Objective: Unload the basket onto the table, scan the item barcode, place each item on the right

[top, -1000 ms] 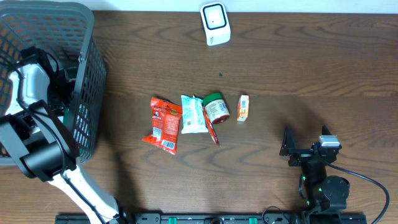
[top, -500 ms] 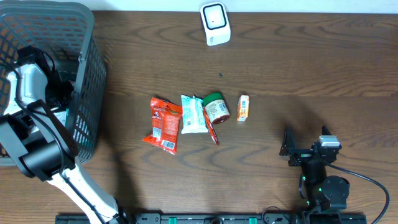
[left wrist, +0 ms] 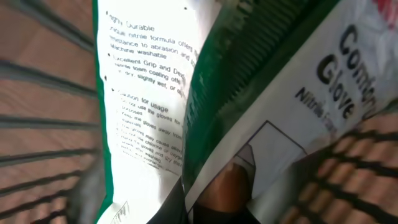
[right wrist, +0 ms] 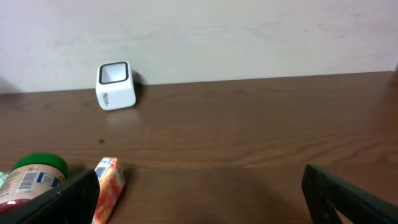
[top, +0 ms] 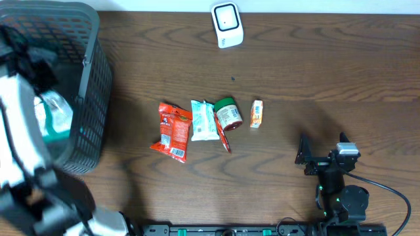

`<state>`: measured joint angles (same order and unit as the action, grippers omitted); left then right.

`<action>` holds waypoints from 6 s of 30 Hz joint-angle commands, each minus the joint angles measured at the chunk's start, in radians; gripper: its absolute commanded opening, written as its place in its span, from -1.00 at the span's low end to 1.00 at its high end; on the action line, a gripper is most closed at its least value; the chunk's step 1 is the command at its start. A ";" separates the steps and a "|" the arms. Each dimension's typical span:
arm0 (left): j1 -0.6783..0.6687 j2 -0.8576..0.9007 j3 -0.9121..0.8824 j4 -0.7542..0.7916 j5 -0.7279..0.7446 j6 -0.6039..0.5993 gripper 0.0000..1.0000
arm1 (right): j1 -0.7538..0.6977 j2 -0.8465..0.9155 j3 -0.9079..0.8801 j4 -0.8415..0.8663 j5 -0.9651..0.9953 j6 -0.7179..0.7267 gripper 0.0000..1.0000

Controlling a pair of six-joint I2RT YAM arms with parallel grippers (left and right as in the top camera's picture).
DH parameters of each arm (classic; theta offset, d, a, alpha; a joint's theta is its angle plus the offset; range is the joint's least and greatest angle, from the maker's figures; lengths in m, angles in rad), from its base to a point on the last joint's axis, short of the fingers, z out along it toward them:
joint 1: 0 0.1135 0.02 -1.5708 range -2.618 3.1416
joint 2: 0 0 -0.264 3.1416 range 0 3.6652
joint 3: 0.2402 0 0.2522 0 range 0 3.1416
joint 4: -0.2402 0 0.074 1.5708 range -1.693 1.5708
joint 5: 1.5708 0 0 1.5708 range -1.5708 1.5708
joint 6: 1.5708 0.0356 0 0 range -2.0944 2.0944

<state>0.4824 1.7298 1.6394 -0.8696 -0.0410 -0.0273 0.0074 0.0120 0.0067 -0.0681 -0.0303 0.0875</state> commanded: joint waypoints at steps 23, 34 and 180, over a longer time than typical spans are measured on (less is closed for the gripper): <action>-0.521 -0.718 -0.002 -0.148 0.014 -0.330 -0.86 | -0.012 -0.003 -0.002 -0.004 -0.001 0.009 0.99; -0.833 -0.484 -0.225 -0.182 0.014 -0.502 -0.86 | -0.013 -0.003 -0.002 -0.004 -0.001 0.009 0.99; -0.535 -0.482 -0.177 -0.147 -0.024 -0.325 0.83 | 0.132 1.179 1.396 -1.172 -0.330 0.239 0.54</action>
<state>-0.0559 1.2438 1.4551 -1.0145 -0.0559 -0.3649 0.0475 1.1156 1.4033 -1.1992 -0.4202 0.3355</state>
